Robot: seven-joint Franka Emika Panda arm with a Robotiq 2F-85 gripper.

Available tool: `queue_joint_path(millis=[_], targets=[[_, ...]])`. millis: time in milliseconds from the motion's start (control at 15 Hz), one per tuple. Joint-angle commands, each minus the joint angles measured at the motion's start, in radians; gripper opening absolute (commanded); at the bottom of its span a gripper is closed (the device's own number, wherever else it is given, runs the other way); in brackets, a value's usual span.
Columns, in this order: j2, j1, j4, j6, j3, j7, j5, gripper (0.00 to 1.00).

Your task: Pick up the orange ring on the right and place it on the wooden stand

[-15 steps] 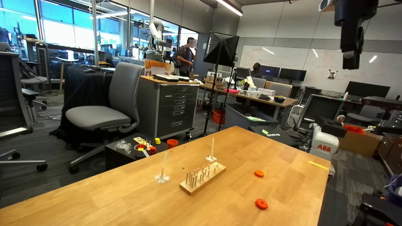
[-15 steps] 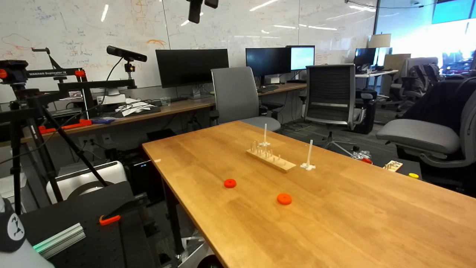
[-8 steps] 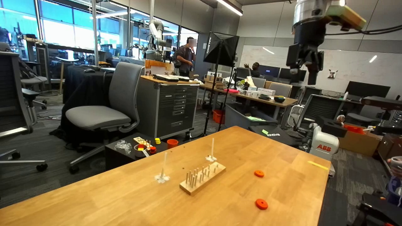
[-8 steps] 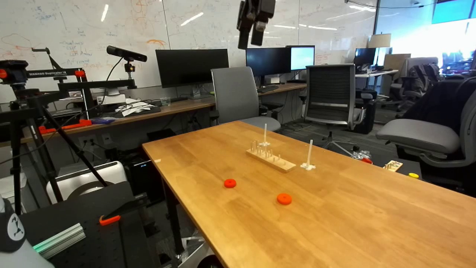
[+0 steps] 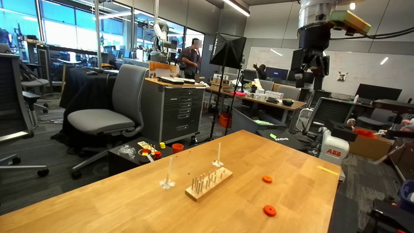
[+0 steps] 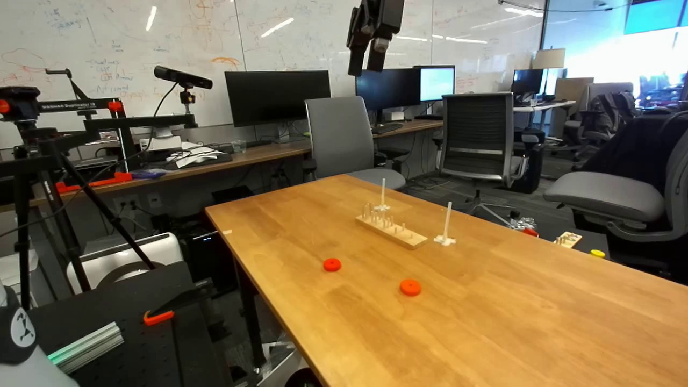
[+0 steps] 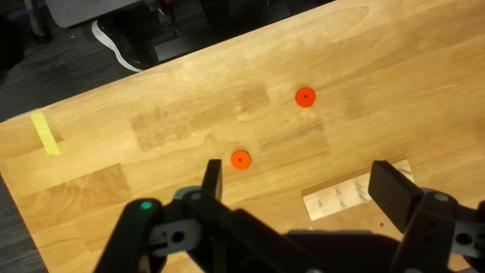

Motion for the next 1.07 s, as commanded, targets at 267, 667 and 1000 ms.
queue_joint_path(millis=[267, 667, 1000], targets=[[0.248, 0.003, 0.088, 0.203, -0.018, 0.038, 0.048, 1.00], [0.492, -0.009, 0.194, 0.337, -0.065, 0.067, 0.072, 1.00], [0.631, 0.005, 0.215, 0.442, -0.106, 0.109, 0.035, 1.00]])
